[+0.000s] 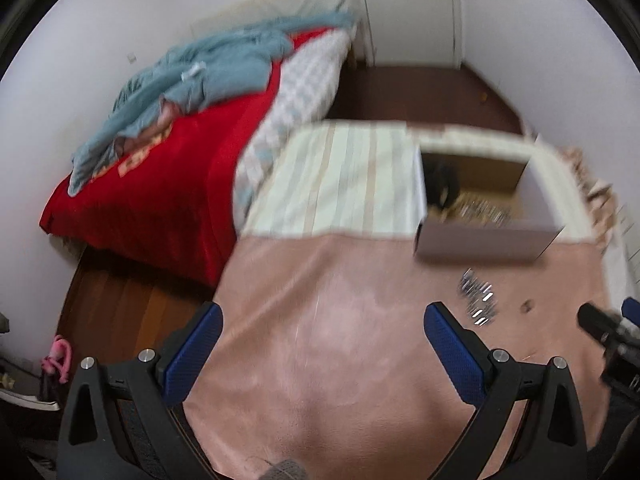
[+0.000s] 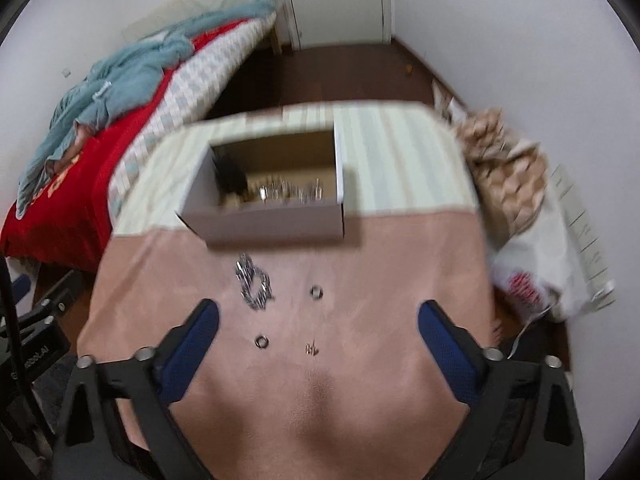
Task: Organize jewelry
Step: 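Move both tools back toward the remaining jewelry, then grasp a black ring with the right tool while the left tool grasps the silver chain bracelet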
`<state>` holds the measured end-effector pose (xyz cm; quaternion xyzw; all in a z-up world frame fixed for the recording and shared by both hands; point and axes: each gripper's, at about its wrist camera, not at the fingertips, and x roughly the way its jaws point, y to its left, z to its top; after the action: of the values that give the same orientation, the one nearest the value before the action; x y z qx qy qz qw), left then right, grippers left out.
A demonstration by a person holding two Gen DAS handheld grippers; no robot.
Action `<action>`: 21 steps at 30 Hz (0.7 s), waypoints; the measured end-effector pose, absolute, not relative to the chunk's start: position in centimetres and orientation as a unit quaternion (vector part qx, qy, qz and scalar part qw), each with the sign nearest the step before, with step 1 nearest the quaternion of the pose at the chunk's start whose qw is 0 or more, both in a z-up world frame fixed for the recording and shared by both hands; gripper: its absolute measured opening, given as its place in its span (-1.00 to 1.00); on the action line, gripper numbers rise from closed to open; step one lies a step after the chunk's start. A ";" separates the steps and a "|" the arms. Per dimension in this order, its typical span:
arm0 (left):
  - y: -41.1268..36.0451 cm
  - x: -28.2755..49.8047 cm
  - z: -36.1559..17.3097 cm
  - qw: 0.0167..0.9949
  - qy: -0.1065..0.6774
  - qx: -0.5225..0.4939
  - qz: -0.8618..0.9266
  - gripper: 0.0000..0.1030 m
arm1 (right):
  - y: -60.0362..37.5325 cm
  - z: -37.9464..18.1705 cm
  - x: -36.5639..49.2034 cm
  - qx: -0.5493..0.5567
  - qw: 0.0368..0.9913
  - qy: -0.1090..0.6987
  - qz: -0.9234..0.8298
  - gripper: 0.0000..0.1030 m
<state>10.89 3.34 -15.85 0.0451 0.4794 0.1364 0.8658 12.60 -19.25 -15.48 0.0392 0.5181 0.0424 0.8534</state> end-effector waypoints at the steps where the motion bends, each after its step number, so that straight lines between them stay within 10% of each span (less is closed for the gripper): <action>1: 3.3 11.3 -17.2 0.859 0.490 0.050 0.139 0.99 | -19.4 -16.8 12.9 0.042 0.849 0.525 0.044 0.59; 13: 3.5 15.2 -24.4 0.823 0.546 0.078 0.136 0.99 | -17.1 -26.1 16.7 -0.006 0.833 0.549 0.068 -0.21; 17: 3.5 15.9 -24.9 0.821 0.551 0.075 0.131 0.99 | -16.2 -26.4 16.7 -0.044 0.841 0.535 0.063 -0.75; 21: 2.6 16.5 -24.8 0.823 0.555 0.057 0.106 0.99 | -16.9 -26.0 16.5 -0.022 0.842 0.535 0.066 -0.75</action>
<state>16.52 2.63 -24.77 0.0567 0.5545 0.1058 0.8235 16.46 -16.90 -26.05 -0.0216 0.5354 0.0657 0.8418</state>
